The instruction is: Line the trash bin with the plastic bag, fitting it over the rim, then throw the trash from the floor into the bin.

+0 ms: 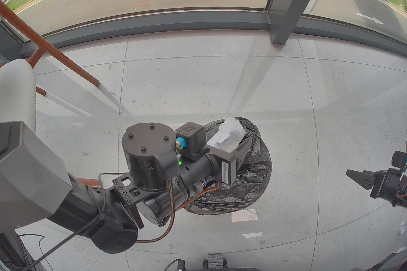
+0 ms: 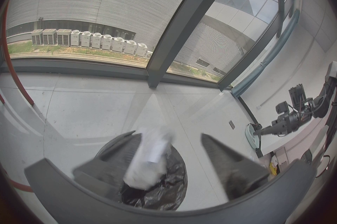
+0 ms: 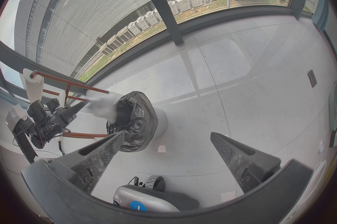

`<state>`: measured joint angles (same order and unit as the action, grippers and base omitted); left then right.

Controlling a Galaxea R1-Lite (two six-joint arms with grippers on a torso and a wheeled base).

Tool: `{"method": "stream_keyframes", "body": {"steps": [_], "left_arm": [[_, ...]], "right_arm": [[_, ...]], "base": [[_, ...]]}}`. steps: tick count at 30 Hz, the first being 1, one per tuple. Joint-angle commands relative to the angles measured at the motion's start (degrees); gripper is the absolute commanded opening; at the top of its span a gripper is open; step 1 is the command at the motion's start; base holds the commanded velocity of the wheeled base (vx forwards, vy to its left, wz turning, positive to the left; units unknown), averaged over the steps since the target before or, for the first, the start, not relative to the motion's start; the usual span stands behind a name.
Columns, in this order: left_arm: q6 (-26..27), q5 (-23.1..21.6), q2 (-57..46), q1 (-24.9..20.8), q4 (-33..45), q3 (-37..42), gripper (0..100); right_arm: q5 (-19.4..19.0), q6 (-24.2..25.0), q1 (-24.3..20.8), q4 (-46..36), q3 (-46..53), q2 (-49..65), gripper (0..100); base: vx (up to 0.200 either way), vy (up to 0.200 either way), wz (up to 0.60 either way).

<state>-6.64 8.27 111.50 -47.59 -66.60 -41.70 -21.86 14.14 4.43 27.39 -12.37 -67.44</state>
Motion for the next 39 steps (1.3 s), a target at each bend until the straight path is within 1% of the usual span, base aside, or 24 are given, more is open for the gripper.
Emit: {"method": "stream_keyframes", "body": {"steps": [1,6,8,12,14,17,18,19,20,21,22,24,26,28,29,30,31,33,34,35,36,37,38,39], "left_arm": [[-0.1,0.1,-1.5,-1.1,-0.4,4.1,100],[-2.1,0.4,-4.4,-2.0,-2.3,6.1,100],[-3.3,1.9,-6.4,-1.7,-2.1,6.1,100],[-6.5,4.6,-11.0,0.2,-1.4,6.5,100],[-7.1,5.9,-15.1,2.5,-0.3,7.9,100],[-6.8,6.3,-21.9,8.0,0.2,11.5,100],[-6.8,6.3,-22.3,8.4,0.2,11.6,100],[-6.5,6.2,-27.1,13.0,0.2,14.3,100],[-6.0,6.2,-29.8,16.0,0.5,15.9,100],[-6.0,6.2,-29.8,16.0,0.5,15.9,100],[-4.6,6.2,-35.3,22.3,0.5,19.0,100],[-3.6,6.4,-40.6,28.2,0.6,21.9,100],[-3.6,7.6,-45.0,33.0,1.2,24.5,100],[-3.7,11.2,-50.2,37.2,3.6,27.8,100],[-3.8,12.6,-52.3,38.0,4.7,29.0,100],[-3.8,12.6,-52.3,38.0,4.7,29.0,100],[-4.0,15.0,-57.9,39.7,8.1,33.0,100],[-4.3,15.8,-61.5,41.3,10.2,36.3,100],[-4.9,15.9,-66.8,43.5,12.4,40.7,100],[-5.7,15.9,-69.8,44.0,14.4,41.7,100],[-6.2,15.9,-70.8,44.0,15.5,41.7,100],[-8.8,16.0,-78.0,44.0,25.8,41.7,100],[-8.9,15.9,-82.8,44.0,31.8,41.7,100],[-8.9,15.9,-82.8,44.0,31.8,41.7,100]], "right_arm": [[0.0,-0.1,0.2,0.0,0.0,0.6,100],[0.1,-0.1,0.3,0.0,-0.1,1.6,100],[0.1,-0.2,0.4,-0.1,0.3,2.9,100],[0.2,-0.2,0.8,-0.8,2.0,7.3,100],[0.3,-0.3,1.9,-0.8,3.2,11.2,100],[0.2,-0.7,2.6,-0.8,4.3,17.4,100],[0.2,-0.7,2.6,-0.8,4.3,17.8,100],[0.2,-1.0,2.4,-0.9,5.1,22.5,100],[0.2,-1.4,2.4,-0.9,5.8,25.4,100],[0.2,-1.4,2.4,-0.9,5.8,25.4,100],[0.1,-3.8,2.1,-1.4,8.2,31.8,100],[-0.3,-8.7,1.2,-3.0,11.8,39.0,100],[-1.7,-12.0,-0.8,-9.5,12.4,47.2,100],[-2.8,-14.1,-5.0,-20.4,12.4,58.9,100],[-2.8,-15.2,-6.3,-24.1,12.3,63.0,100],[-2.8,-15.2,-6.3,-24.1,12.3,63.0,100],[-2.4,-18.1,-5.4,-29.8,10.4,66.4,100],[-0.4,-17.7,-4.0,-30.0,9.9,66.6,100],[7.4,-16.3,-4.4,-29.9,10.2,66.6,100],[13.3,-15.8,-4.5,-29.7,10.4,66.6,100],[15.4,-15.6,-4.5,-29.7,10.4,66.6,100],[26.7,-14.0,-4.4,-28.8,12.0,66.6,100],[26.3,-13.5,-4.3,-27.7,12.4,66.6,100],[26.3,-13.5,-4.3,-27.7,12.4,66.6,100]], "base": [[0.000,0.000,0.00],[0.000,0.000,0.00],[0.000,0.000,0.00],[0.000,0.000,0.00],[0.000,0.000,0.00],[0.000,0.000,0.00],[0.000,0.000,0.00],[0.000,0.000,0.00],[0.000,0.000,0.00],[0.000,0.000,0.00],[0.000,0.000,0.00],[0.000,0.000,0.00],[0.000,0.000,0.00],[0.000,0.000,0.00],[0.000,0.000,0.00],[0.000,0.000,0.00],[0.000,0.000,0.00],[0.000,0.000,0.00],[0.000,0.000,0.00],[0.000,0.000,0.00],[0.000,0.000,0.00],[0.000,0.000,0.00],[0.000,0.000,0.00],[0.000,0.000,0.00]]}}
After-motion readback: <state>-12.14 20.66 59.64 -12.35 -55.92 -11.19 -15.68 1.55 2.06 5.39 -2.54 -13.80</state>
